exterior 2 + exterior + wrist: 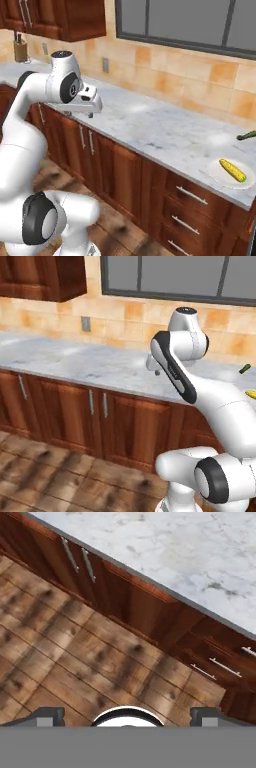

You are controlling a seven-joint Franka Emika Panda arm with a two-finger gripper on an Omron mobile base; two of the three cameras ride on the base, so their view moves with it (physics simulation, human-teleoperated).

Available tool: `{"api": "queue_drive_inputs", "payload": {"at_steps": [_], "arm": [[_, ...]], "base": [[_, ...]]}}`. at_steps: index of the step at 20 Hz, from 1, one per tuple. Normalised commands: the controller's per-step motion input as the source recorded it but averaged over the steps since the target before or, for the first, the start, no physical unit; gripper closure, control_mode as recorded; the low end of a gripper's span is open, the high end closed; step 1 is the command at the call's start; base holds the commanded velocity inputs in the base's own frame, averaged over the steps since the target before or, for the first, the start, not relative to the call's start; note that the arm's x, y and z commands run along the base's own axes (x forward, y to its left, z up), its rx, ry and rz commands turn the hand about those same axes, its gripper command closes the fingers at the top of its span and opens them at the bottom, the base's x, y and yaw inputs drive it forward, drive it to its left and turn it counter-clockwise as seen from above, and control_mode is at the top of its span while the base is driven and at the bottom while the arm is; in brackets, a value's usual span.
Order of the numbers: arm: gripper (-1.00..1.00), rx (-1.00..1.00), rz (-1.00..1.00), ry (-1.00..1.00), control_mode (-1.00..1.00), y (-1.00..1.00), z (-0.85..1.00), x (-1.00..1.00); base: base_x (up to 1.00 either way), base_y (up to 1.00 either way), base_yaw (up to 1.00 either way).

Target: Pick the corn from the counter and place it in the microwave.

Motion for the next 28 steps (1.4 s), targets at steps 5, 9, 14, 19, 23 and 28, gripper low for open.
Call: {"api": "queue_drive_inputs", "payload": {"at_steps": [5, 9, 14, 19, 23, 28], "arm": [[-1.0, 0.0, 0.0, 0.0, 1.0, 0.0, 0.0, 0.0], [-1.0, 0.0, 0.0, 0.0, 1.0, 0.0, 0.0, 0.0], [-1.0, 0.0, 0.0, 0.0, 1.0, 0.0, 0.0, 0.0], [-1.0, 0.0, 0.0, 0.0, 1.0, 0.0, 0.0, 0.0], [-1.0, 0.0, 0.0, 0.0, 1.0, 0.0, 0.0, 0.0], [-1.0, 0.0, 0.0, 0.0, 1.0, 0.0, 0.0, 0.0]], "base": [[0.32, -0.05, -0.75], [0.53, 0.0, -0.7], [0.73, -0.1, -0.4], [0.58, -0.14, -0.23], [0.58, 0.0, -0.13], [0.66, 0.0, -0.1]]}}
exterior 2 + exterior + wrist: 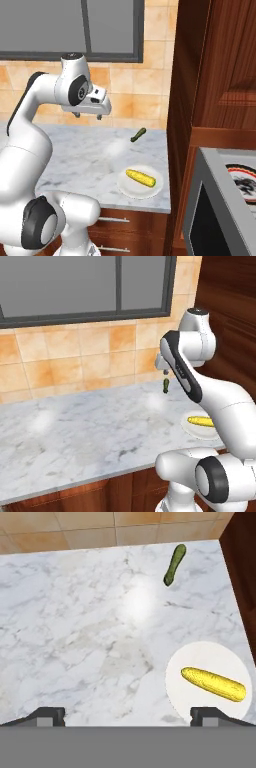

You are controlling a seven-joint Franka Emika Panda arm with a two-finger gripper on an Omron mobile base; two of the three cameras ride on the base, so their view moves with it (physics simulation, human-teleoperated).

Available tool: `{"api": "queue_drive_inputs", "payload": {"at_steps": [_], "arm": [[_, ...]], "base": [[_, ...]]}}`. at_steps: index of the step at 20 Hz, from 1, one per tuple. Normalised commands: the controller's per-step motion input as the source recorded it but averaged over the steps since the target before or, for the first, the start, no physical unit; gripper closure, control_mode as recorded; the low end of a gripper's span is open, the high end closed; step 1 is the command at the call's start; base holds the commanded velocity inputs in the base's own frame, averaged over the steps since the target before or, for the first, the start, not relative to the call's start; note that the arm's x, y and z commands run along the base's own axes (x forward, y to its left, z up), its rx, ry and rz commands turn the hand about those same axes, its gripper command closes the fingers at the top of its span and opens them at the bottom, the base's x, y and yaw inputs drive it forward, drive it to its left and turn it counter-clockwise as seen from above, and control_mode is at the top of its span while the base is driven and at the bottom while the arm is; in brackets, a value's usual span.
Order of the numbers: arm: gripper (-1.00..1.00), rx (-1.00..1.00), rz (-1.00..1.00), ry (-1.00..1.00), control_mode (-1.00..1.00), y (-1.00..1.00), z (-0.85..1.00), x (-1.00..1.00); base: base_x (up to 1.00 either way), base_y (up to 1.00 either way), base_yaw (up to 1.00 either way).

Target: Pick the corn from the counter and place it in the microwave.

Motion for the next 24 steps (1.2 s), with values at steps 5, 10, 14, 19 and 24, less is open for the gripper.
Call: {"api": "queue_drive_inputs", "payload": {"at_steps": [5, 10, 14, 19, 24], "arm": [[-1.0, 0.0, 0.0, 0.0, 1.0, 0.0, 0.0, 0.0], [-1.0, -0.01, 0.0, 0.0, -1.0, -0.49, -0.23, 0.04], [-1.0, -0.05, 0.22, 0.02, -1.0, -0.92, -0.49, 0.04], [-1.0, -0.12, 0.38, 0.12, -1.0, -0.64, -0.7, 0.08], [-1.0, -0.11, 0.34, 0.04, -1.0, -0.55, -0.61, -0.05]], "base": [[0.1, -0.1, -0.02], [0.0, -0.07, 0.0], [0.0, 0.0, 0.0], [0.0, 0.0, 0.0], [0.0, 0.0, 0.0]]}}
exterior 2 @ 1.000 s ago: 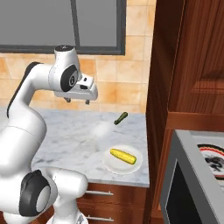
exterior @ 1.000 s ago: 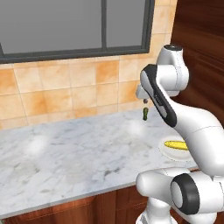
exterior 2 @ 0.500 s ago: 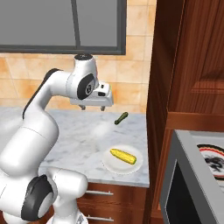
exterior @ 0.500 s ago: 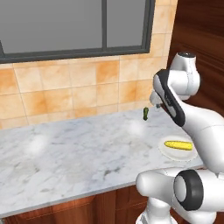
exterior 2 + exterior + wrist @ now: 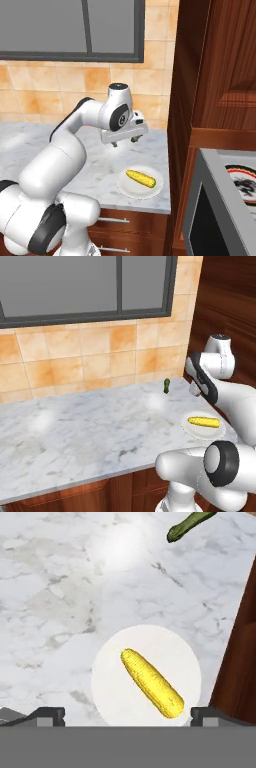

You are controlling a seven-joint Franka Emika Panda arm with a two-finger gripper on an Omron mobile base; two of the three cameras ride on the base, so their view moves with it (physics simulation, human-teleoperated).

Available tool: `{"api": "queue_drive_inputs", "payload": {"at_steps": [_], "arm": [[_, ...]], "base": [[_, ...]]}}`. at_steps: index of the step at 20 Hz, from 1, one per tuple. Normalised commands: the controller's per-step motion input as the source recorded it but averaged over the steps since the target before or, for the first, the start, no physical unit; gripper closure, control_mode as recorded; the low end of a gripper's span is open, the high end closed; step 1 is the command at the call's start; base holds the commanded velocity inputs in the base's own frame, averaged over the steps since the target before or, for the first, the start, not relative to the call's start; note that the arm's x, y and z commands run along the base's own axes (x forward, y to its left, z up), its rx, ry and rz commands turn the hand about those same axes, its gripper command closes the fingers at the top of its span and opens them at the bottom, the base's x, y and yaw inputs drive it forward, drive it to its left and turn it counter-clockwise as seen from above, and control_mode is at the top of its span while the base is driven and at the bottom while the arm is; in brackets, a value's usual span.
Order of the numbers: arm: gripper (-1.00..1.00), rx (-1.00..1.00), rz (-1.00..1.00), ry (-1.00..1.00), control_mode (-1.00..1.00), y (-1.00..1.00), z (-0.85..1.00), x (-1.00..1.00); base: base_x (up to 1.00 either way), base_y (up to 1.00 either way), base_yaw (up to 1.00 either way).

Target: Pick the corn from the counter and place it in the microwave.

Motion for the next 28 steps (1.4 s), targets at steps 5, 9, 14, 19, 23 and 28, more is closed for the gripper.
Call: {"api": "queue_drive_inputs", "payload": {"at_steps": [5, 9, 14, 19, 23, 28], "arm": [[-1.0, -0.09, 0.31, 0.02, -1.0, -0.26, -0.48, -0.02], [-1.0, 0.0, 0.16, 0.03, -1.0, -0.05, -0.46, 0.07], [-1.0, -0.02, 0.02, 0.09, -1.0, -0.03, -0.56, 0.0], [-1.0, -0.09, 0.0, 0.15, -1.0, -0.02, -0.61, 0.14], [-1.0, -0.02, 0.0, 0.05, -1.0, -0.24, -0.33, 0.07], [-1.0, -0.01, 0.0, 0.03, -1.0, -0.24, -0.34, 0.0]], "base": [[0.0, 0.0, 0.0], [0.0, 0.0, 0.0], [0.0, 0.0, 0.0], [0.0, 0.0, 0.0], [0.0, 0.0, 0.0], [0.0, 0.0, 0.0]]}}
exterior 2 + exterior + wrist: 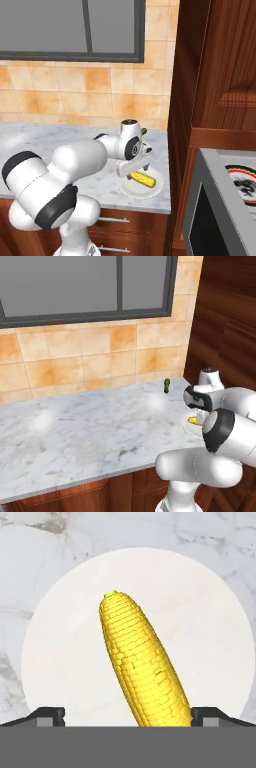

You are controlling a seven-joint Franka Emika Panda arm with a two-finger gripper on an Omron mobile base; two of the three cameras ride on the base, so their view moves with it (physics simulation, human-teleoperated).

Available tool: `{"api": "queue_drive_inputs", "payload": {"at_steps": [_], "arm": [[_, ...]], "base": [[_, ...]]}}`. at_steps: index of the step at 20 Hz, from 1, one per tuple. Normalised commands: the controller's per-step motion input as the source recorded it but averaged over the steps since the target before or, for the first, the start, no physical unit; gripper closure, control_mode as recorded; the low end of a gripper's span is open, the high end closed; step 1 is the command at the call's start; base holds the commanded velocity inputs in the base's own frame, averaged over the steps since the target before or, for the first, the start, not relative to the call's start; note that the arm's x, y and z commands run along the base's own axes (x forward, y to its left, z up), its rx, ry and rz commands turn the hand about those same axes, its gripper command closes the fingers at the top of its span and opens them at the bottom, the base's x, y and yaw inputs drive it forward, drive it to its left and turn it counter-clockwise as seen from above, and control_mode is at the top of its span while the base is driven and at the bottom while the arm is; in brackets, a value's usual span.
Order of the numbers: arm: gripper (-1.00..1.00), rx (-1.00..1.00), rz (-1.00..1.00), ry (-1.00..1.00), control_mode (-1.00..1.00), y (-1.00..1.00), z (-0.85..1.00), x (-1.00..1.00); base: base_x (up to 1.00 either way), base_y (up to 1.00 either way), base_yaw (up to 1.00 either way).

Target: Pick the corn from the counter and place it in the microwave.

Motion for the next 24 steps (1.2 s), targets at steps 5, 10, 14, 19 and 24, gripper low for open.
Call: {"api": "queue_drive_inputs", "payload": {"at_steps": [5, 10, 14, 19, 24], "arm": [[-1.0, 0.0, 0.0, 0.07, -1.0, -0.08, -0.4, 0.11], [-1.0, 0.0, 0.0, 0.05, -1.0, -0.1, -0.34, 0.16], [-1.0, 0.0, 0.01, 0.02, -1.0, -0.12, -0.14, 0.22], [-1.0, 0.0, 0.0, 0.01, -1.0, -0.04, -0.19, 0.1], [1.0, 0.0, 0.01, 0.0, -1.0, -0.03, -0.06, -0.02]], "base": [[0.0, 0.0, 0.0], [0.0, 0.0, 0.0], [0.0, 0.0, 0.0], [0.0, 0.0, 0.0], [0.0, 0.0, 0.0]]}}
